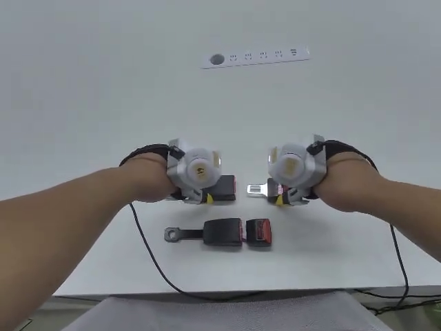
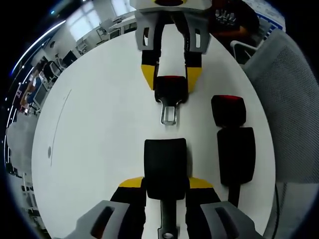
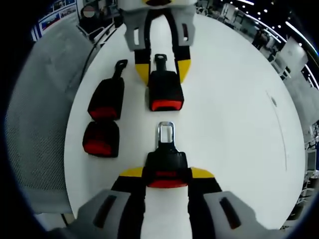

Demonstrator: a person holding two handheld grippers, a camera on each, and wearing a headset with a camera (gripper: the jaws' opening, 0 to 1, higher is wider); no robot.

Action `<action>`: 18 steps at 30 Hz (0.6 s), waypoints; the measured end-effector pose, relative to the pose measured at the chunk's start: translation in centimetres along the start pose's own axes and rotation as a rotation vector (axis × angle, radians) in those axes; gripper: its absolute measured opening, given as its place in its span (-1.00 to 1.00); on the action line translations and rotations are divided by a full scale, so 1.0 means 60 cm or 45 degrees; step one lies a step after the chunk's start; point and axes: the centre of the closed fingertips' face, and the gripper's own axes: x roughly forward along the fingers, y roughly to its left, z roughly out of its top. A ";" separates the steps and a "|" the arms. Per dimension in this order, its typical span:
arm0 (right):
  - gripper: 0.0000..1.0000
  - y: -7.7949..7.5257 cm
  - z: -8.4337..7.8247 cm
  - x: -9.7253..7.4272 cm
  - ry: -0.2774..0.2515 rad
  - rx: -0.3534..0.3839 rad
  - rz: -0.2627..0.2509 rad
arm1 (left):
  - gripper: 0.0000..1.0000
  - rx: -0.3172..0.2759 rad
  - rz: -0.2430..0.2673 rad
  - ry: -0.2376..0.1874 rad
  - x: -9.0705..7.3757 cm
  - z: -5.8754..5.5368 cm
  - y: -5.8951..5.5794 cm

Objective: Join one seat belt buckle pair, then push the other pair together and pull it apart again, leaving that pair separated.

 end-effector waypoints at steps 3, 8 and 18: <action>-0.39 -0.007 0.011 0.007 0.015 0.008 -0.006 | -0.39 0.003 -0.001 0.003 0.001 0.000 0.000; -0.39 -0.008 0.027 0.016 0.022 -0.015 0.014 | -0.39 0.001 0.006 0.001 0.001 0.001 -0.001; -0.39 -0.004 0.039 0.016 -0.015 -0.075 0.034 | -0.40 -0.015 0.007 -0.003 0.003 0.003 -0.001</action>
